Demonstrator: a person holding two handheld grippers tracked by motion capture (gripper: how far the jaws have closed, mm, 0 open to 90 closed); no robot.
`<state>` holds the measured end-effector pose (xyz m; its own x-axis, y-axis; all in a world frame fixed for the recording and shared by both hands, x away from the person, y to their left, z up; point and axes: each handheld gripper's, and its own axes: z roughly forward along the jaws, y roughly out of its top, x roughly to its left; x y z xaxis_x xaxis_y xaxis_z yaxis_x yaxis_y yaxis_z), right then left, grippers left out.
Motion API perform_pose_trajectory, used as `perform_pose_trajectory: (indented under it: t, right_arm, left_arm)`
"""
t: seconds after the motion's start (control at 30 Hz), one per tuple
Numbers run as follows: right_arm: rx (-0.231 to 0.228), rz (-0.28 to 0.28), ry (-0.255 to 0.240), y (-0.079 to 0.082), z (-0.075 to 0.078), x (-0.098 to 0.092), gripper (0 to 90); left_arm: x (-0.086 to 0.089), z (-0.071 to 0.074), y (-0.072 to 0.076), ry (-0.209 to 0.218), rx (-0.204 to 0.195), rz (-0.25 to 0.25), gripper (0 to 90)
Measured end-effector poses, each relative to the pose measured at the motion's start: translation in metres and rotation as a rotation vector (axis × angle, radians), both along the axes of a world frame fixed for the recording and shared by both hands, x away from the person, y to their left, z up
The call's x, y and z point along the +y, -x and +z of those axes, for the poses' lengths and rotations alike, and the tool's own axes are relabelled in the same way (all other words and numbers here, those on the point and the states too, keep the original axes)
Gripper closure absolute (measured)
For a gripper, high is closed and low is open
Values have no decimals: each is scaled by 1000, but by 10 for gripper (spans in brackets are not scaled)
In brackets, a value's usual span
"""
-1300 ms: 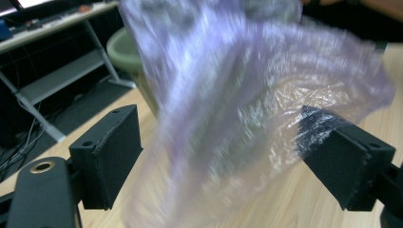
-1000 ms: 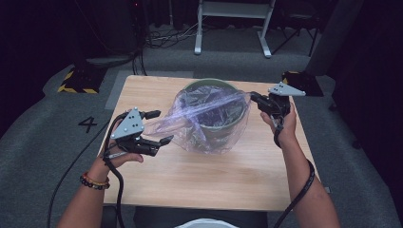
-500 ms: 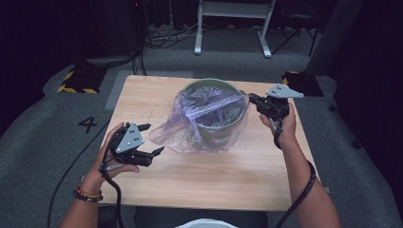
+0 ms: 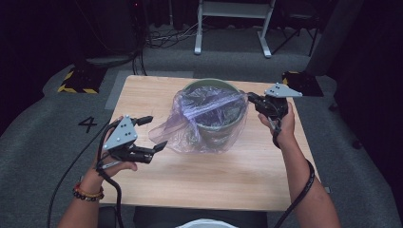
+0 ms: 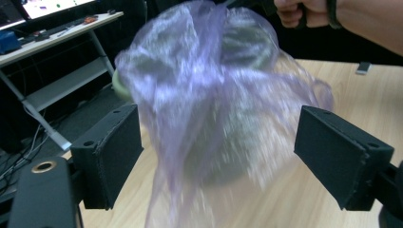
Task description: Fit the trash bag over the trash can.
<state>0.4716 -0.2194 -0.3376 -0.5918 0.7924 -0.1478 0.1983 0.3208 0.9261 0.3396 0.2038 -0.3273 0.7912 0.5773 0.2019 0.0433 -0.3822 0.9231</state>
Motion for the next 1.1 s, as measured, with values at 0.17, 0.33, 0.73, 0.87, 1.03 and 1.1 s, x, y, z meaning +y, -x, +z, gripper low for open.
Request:
perform_pose_trajectory:
  t: [0.17, 0.33, 0.73, 0.87, 1.03, 1.1]
  right_arm:
    - [0, -2, -4, -2, 0, 2, 877]
    - [-7, 1, -2, -2, 0, 2, 877]
    - [12, -5, -16, -11, -5, -4, 881]
    - [24, -13, -29, -18, -8, -5, 881]
    - [53, -28, -50, -31, -13, -8, 882]
    - [69, -33, -59, -36, -16, -9, 882]
  left_arm:
    - [-27, 1, -31, -98, 8, 52, 231]
    - [-40, -2, -55, -197, -1, 87, 436]
    - [-40, -6, -91, -145, -56, 129, 813]
    - [-40, -7, -109, -108, -50, 152, 847]
    - [-42, -12, -131, -60, -21, 170, 879]
    - [-43, -15, -139, -54, -5, 173, 898]
